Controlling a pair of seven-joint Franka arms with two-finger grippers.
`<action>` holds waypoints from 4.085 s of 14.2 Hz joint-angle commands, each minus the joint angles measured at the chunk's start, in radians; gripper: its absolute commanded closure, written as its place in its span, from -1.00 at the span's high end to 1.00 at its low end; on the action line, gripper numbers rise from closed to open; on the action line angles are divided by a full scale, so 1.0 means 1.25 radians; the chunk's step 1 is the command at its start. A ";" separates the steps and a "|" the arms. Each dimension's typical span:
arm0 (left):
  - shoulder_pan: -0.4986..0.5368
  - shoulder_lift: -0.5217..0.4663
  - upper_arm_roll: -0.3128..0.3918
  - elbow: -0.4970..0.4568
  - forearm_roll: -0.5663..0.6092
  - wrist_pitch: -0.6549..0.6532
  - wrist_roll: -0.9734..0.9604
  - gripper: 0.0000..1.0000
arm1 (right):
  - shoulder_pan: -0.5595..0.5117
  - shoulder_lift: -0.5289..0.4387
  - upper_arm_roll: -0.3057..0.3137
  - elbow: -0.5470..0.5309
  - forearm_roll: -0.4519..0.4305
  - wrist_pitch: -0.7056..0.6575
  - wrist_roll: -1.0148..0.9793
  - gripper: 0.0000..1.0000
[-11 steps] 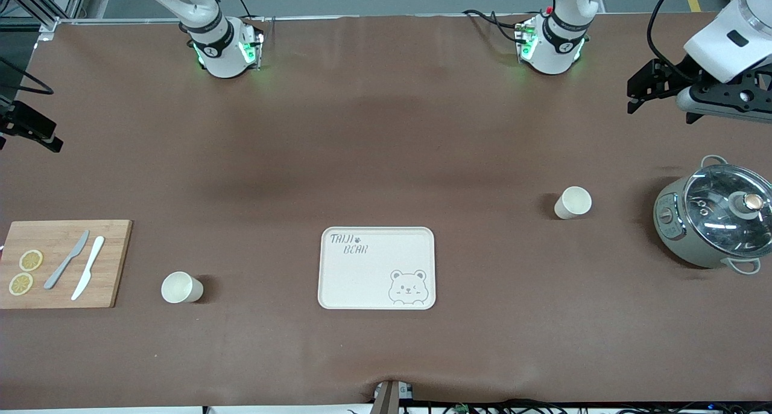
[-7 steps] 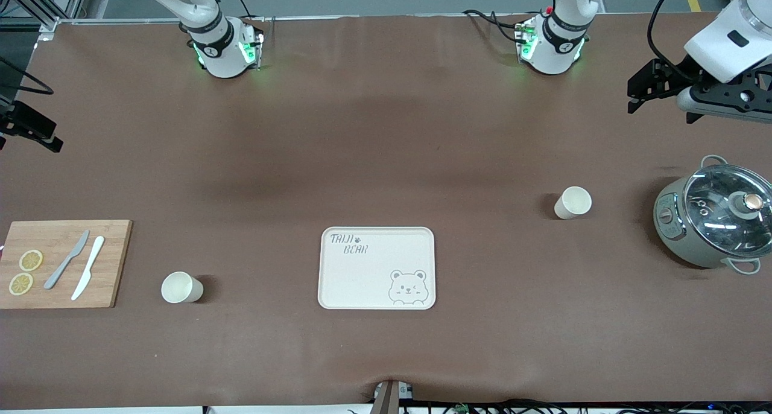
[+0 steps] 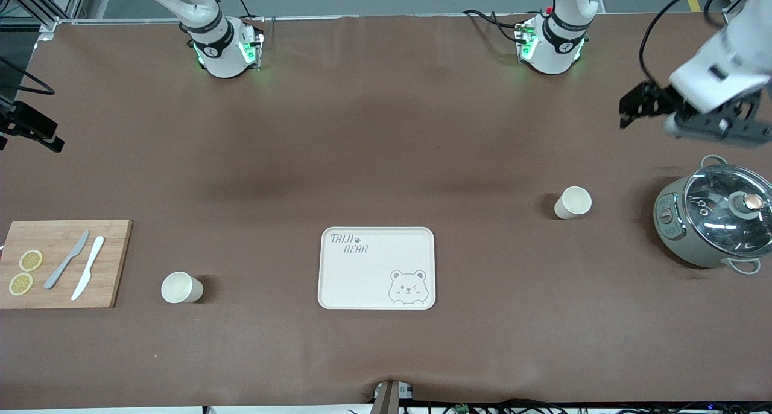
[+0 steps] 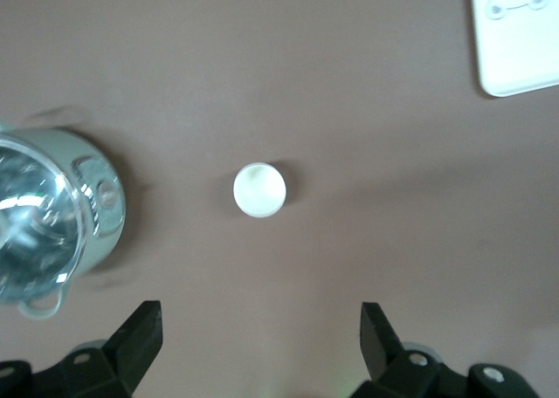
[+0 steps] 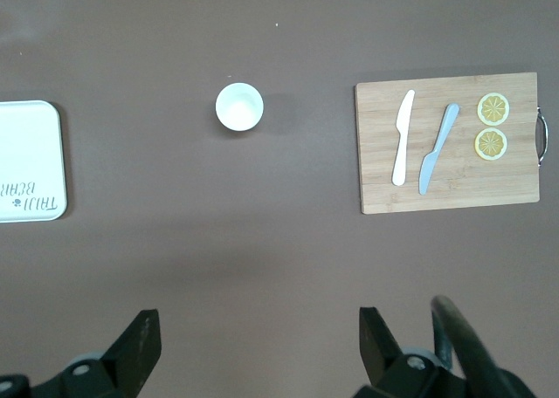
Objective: Place white IKEA cup upright on tray with both arms
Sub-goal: 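Reach the right gripper to one cup while the left gripper reaches another, then close the right gripper on its cup while the left gripper grasps its cup, then carry both white cups toward the bear tray with both grippers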
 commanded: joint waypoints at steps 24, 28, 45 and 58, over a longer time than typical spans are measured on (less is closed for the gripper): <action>0.104 0.196 -0.004 -0.509 -0.010 0.858 0.161 1.00 | 0.047 0.531 0.010 0.090 0.066 0.492 0.003 1.00; 0.104 0.219 -0.002 -0.515 -0.009 0.889 0.176 1.00 | 0.061 0.585 0.011 0.089 0.067 0.562 0.006 1.00; -0.022 0.259 -0.004 -0.286 -0.008 0.695 -0.066 -1.00 | 0.073 0.640 0.011 0.090 0.071 0.588 0.030 -1.00; -0.381 0.672 0.006 0.437 0.061 0.318 -0.714 -1.00 | 0.231 0.627 0.005 0.194 0.081 0.472 0.190 -1.00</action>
